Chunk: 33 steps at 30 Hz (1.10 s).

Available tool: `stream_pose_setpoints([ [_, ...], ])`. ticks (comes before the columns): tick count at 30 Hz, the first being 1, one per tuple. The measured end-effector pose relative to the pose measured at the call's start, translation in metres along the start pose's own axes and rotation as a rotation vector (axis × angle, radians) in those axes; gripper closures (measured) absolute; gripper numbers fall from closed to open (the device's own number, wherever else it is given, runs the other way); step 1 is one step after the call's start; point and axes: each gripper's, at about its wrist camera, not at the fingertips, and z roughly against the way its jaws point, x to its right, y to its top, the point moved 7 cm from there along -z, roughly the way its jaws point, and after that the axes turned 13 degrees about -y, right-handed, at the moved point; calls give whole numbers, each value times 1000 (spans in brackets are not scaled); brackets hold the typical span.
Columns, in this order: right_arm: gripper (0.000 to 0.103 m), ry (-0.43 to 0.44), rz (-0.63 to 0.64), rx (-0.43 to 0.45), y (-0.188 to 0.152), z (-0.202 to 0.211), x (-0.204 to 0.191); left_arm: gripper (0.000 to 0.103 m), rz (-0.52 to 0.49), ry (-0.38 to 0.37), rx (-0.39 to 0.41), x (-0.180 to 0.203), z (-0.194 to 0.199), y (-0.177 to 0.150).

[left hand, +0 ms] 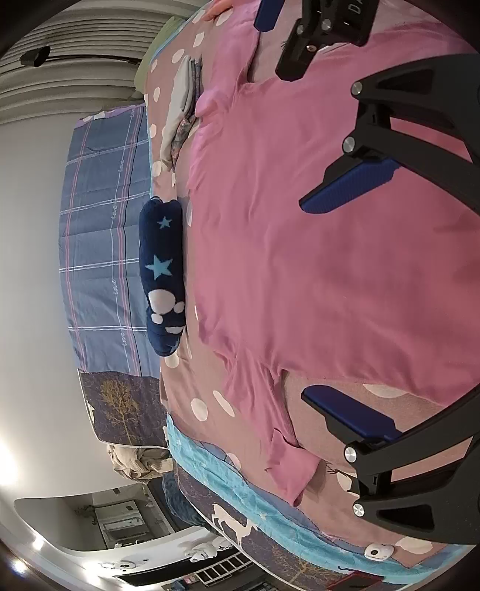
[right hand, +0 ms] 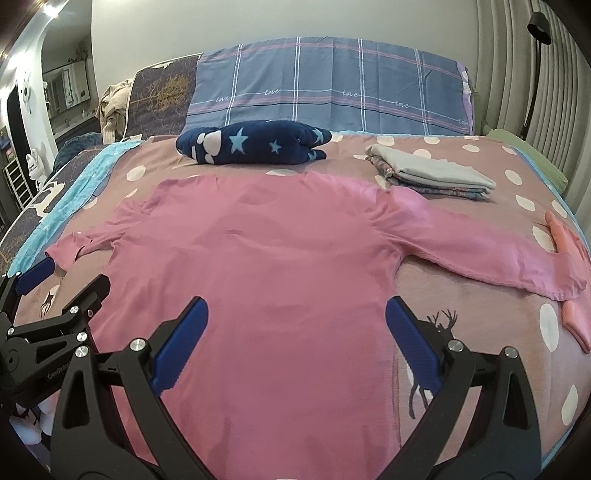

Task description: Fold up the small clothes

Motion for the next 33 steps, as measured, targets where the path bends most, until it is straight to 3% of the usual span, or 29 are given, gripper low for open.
stream_pose_setpoints([
  [26, 7, -14, 53, -6, -1, -12, -17, 11, 23, -3, -43, -19, -19, -11],
  [33, 16, -19, 56, -8, 2, -13, -15, 17, 50, -20, -53, -25, -22, -13],
])
